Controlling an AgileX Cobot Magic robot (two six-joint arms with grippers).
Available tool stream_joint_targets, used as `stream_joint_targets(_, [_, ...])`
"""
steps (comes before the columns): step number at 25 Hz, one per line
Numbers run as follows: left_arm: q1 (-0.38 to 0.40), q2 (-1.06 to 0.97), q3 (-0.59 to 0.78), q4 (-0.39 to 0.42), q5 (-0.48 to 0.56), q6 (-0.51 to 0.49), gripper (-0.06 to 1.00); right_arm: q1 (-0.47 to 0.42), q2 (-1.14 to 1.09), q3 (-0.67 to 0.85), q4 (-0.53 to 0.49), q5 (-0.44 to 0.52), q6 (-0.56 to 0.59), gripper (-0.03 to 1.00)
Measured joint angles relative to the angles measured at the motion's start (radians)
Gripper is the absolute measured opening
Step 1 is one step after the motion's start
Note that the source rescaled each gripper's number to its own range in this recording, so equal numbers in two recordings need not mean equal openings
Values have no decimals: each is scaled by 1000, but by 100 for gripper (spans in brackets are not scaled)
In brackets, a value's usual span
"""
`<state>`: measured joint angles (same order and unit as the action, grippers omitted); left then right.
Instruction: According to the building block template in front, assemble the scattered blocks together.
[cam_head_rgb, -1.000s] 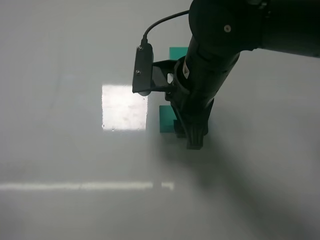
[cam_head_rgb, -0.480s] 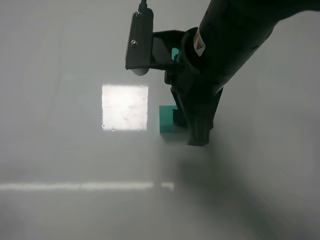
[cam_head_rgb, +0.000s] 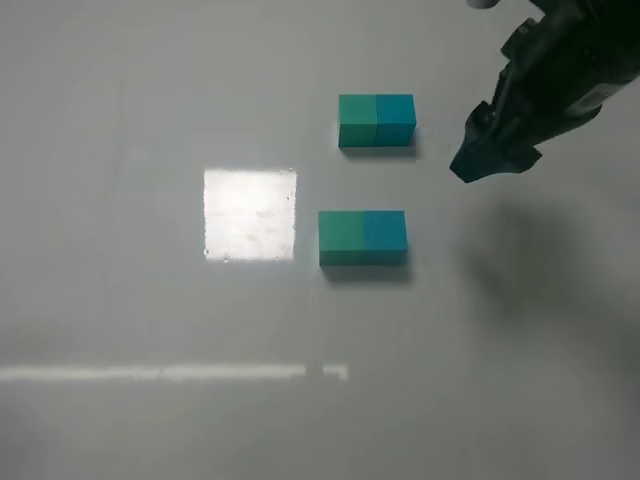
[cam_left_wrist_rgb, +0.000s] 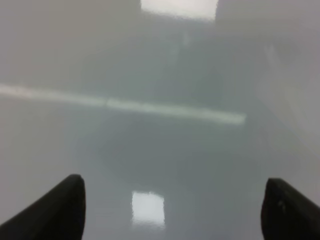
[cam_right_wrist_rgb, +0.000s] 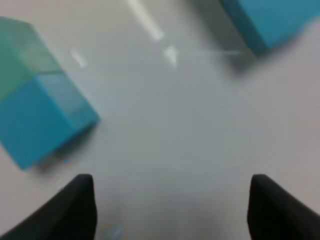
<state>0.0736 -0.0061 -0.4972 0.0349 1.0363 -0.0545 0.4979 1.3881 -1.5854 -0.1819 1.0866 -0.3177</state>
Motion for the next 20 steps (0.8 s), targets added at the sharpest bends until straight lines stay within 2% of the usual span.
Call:
stream_joint_targets(4, [0, 0, 0, 0, 0, 0, 86, -285, -8, 0, 123, 5, 43, 56])
stream_joint_targets(8, [0, 0, 0, 0, 0, 0, 86, -435, -25, 0, 230, 16, 46, 54])
stream_joint_targets(14, [0, 0, 0, 0, 0, 0, 86, -464, -106, 27, 222, 33, 65, 53])
stream_joint_targets(20, [0, 0, 0, 0, 0, 0, 86, -464, -242, 236, 210, -1, 75, 53])
